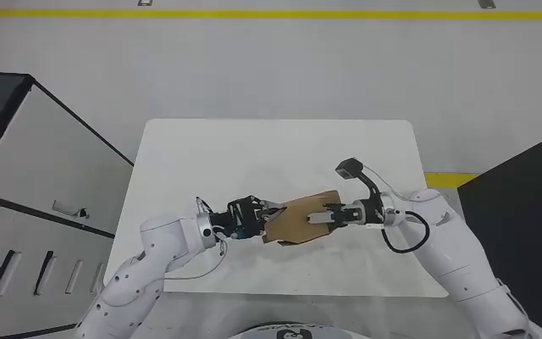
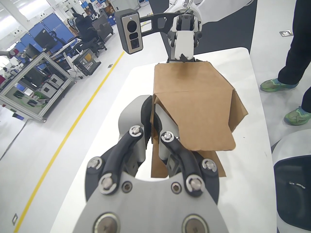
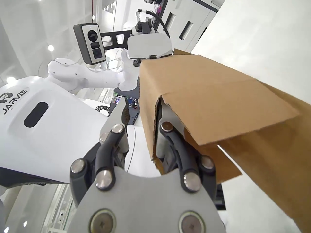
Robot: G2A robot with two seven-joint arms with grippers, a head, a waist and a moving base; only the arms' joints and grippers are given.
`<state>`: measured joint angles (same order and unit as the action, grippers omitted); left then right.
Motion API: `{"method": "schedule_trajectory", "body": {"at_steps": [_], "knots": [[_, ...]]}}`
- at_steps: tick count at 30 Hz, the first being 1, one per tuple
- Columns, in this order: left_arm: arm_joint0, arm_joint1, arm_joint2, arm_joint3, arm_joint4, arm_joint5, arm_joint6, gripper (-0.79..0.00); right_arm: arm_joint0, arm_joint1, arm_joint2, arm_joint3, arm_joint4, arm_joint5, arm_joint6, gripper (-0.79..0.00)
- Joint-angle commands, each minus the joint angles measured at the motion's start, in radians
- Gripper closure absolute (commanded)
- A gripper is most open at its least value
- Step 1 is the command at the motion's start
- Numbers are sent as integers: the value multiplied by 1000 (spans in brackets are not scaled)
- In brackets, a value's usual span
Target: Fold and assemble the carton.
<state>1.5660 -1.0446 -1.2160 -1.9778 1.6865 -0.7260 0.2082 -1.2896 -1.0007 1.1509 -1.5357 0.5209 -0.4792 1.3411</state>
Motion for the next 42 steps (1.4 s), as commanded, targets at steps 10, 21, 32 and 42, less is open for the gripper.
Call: {"method": "schedule_trajectory", "body": {"at_steps": [10, 21, 32, 42], "knots": [[-21, 2, 14, 13, -9, 0, -11, 0, 17, 23, -34, 3, 23, -19, -19, 0], [-29, 2, 13, 17, -38, 57, 19, -785, 22, 39, -47, 57, 105, -23, -23, 0], [17, 9, -65, 15, -92, 140, 64, -785, 1, 55, 24, 99, 299, 13, 13, 0], [27, 10, -72, 10, -93, 148, 72, -785, -2, 57, 38, 103, 333, 33, 33, 0]]}}
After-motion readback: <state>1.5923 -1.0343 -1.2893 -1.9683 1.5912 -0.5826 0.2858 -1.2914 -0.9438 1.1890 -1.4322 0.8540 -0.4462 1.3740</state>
